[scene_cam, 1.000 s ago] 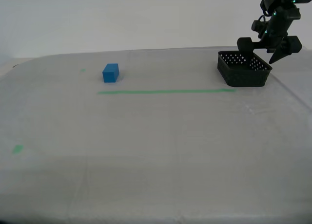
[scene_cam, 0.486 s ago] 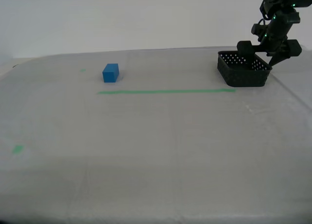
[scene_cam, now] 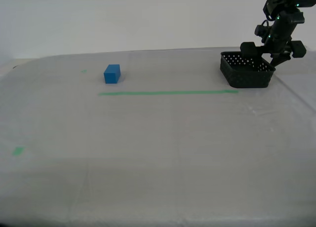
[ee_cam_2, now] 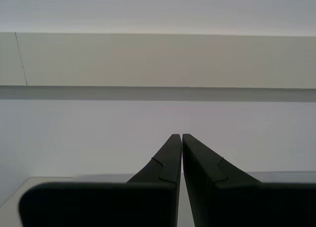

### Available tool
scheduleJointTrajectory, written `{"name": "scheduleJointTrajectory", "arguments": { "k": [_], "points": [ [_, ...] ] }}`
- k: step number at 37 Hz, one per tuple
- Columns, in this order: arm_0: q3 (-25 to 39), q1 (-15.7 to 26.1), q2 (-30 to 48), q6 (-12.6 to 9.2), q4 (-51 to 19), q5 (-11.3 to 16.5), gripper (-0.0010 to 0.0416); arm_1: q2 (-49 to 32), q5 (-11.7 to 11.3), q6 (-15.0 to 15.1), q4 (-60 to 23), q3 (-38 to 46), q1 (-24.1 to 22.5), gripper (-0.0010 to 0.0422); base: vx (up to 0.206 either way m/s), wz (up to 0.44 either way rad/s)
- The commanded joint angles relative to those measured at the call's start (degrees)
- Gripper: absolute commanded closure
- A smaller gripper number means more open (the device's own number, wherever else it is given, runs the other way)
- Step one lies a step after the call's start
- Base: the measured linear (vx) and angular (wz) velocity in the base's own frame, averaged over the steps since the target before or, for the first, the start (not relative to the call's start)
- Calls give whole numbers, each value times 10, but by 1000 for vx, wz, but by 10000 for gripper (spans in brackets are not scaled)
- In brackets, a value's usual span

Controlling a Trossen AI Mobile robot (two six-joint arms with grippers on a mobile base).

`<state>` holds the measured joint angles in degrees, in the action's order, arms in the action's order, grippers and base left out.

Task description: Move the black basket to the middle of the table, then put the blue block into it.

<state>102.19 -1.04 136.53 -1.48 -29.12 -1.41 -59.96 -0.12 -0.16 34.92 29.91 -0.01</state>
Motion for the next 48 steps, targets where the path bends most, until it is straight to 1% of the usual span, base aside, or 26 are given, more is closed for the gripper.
{"name": "scheduleJointTrajectory", "arguments": {
  "k": [1,13,17,20,24,28,32,37,48],
  "points": [
    [0,1,0,0,0,-2,226,0,0,2,3,1,0,412,0,0],
    [0,1,0,0,1,-2,358,0,0,2,3,1,0,412,0,0],
    [0,1,0,0,1,-2,409,0,0,2,3,1,0,412,0,0],
    [0,1,0,0,1,-2,403,0,0,2,3,1,0,412,0,0],
    [0,1,0,-1,2,-2,408,0,0,2,3,1,0,412,0,0],
    [0,1,-2,-11,-1,-2,407,0,0,2,3,1,0,412,0,0],
    [0,2,-7,-12,-2,2,407,0,0,2,3,1,0,412,0,0],
    [0,3,-22,-20,-15,5,407,0,0,2,3,1,0,412,0,0],
    [0,5,-74,-22,-50,5,407,0,0,2,3,1,0,412,0,0]
  ]
}}
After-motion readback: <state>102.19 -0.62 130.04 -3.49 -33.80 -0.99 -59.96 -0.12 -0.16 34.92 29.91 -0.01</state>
